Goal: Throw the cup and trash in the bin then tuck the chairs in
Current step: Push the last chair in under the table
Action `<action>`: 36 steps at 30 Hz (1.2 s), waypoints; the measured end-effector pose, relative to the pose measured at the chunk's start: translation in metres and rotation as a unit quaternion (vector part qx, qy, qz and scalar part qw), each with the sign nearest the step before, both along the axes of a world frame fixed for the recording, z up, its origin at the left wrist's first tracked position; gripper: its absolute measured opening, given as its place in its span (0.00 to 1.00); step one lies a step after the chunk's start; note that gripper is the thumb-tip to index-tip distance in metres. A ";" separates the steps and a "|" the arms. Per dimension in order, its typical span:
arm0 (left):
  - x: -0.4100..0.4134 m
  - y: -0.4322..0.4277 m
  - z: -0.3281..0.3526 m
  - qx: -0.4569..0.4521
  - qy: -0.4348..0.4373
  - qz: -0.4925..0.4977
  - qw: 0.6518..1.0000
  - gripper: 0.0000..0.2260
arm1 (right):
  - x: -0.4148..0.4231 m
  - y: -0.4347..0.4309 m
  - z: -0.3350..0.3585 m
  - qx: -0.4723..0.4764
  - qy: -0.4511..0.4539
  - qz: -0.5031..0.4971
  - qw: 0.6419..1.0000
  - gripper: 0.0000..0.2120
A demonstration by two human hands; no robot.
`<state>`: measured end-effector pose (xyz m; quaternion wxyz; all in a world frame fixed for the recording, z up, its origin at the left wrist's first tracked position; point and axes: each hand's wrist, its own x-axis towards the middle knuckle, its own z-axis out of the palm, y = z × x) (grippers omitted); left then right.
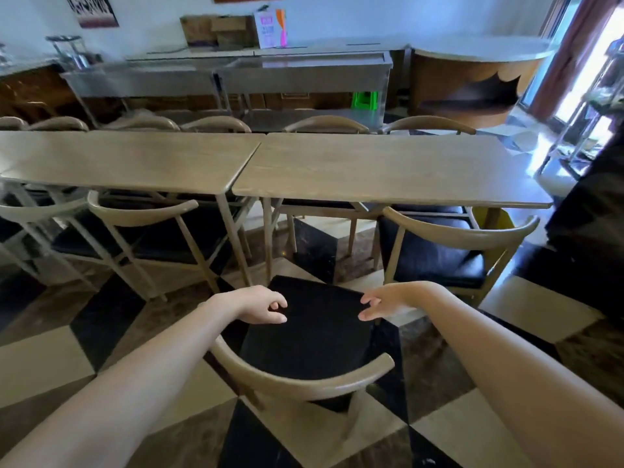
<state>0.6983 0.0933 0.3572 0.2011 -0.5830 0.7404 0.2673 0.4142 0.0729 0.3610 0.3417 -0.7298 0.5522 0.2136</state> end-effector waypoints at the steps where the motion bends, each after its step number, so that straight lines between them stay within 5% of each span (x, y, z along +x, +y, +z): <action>1: 0.013 0.002 0.000 -0.003 0.005 -0.005 1.000 0.23 | 0.012 0.004 0.000 -0.002 -0.007 -0.012 1.000 0.33; 17: 0.085 0.067 -0.069 -0.068 0.094 0.037 0.993 0.26 | 0.117 0.066 -0.061 0.017 -0.061 -0.063 0.996 0.30; 28: 0.119 0.077 -0.150 -0.127 0.138 -0.091 0.978 0.31 | 0.161 0.133 -0.140 -0.117 0.030 -0.088 0.989 0.41; 36: 0.139 0.063 -0.167 -0.187 0.150 -0.165 0.957 0.26 | 0.172 0.145 -0.168 -0.236 0.028 -0.129 0.963 0.30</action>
